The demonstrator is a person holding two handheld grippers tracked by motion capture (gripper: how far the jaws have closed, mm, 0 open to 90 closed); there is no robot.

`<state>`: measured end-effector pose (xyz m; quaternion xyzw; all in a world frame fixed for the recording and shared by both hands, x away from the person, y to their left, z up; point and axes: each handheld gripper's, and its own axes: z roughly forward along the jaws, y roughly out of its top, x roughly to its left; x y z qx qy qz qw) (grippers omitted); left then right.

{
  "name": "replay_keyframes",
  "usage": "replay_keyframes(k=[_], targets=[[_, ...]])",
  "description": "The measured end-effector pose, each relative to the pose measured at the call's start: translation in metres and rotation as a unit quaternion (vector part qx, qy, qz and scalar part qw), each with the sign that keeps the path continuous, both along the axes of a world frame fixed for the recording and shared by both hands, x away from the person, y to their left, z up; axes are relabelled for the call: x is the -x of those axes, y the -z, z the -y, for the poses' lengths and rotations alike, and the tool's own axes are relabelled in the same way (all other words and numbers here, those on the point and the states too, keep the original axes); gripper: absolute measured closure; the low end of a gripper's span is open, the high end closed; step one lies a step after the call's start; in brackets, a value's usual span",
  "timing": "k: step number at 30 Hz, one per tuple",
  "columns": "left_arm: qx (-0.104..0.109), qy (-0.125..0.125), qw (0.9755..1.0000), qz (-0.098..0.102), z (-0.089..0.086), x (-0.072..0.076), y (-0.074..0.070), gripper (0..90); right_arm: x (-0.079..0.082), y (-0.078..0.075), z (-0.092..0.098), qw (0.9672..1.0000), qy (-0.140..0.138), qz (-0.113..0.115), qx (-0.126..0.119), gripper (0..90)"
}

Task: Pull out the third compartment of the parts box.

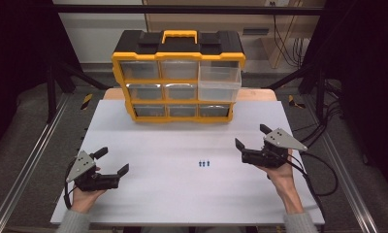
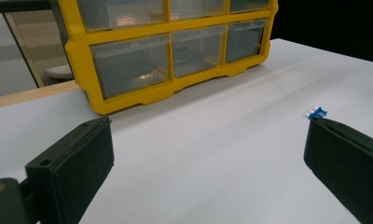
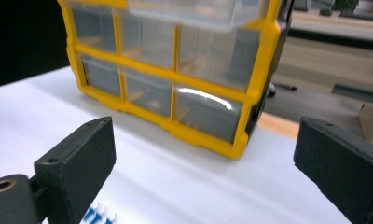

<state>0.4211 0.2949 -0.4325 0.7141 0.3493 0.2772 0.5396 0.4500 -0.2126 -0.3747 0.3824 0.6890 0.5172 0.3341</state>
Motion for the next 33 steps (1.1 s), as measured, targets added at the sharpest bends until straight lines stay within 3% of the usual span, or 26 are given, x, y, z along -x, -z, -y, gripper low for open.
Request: replay_keyframes(k=[6,18,33], targets=[[0.0,0.0,1.0,-0.001,0.0,0.0,0.0,1.1,0.002,0.015,0.001,0.9996,0.003,-0.027,0.005,6.4],[-0.001,0.0,1.0,-0.003,0.0,0.0,0.002,1.1,0.007,0.034,0.007,0.9989,0.006,-0.046,0.007,6.3],[-0.002,0.004,1.0,-0.007,0.001,-0.002,0.004,1.1,0.004,0.049,-0.011,0.9972,-0.009,-0.074,0.013,6.2]])
